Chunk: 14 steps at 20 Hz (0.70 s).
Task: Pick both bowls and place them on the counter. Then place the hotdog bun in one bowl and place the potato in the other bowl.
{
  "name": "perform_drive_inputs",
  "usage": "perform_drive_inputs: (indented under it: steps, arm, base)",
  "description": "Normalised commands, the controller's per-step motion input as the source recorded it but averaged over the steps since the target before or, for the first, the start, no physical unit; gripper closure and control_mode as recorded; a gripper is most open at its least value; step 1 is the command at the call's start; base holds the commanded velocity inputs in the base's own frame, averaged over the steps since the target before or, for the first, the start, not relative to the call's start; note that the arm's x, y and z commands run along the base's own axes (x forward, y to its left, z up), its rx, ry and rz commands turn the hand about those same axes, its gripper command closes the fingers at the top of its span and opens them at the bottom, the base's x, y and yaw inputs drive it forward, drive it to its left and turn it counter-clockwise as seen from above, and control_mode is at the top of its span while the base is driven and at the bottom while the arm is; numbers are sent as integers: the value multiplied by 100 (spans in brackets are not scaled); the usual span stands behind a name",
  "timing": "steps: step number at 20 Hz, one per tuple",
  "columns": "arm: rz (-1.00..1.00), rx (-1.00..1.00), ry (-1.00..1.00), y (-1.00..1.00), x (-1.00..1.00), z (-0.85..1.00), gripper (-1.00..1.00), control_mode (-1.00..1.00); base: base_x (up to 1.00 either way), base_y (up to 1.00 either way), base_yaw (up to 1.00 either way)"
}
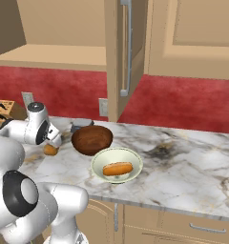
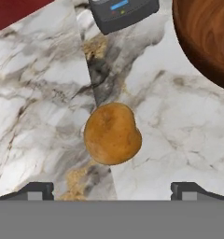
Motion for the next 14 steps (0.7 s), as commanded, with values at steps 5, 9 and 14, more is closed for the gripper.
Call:
perform_drive_inputs:
  steps: [5,9,14]
  arm:
    - [0,0,0,8,15,-26,-100,-100]
    - [0,0,1,3,19,-31,-100,-100]
    - [0,0,1,1,16,-27,-100,-100]
  base:
    - [0,0,0]
    - [0,0,0]
    - [0,0,0]
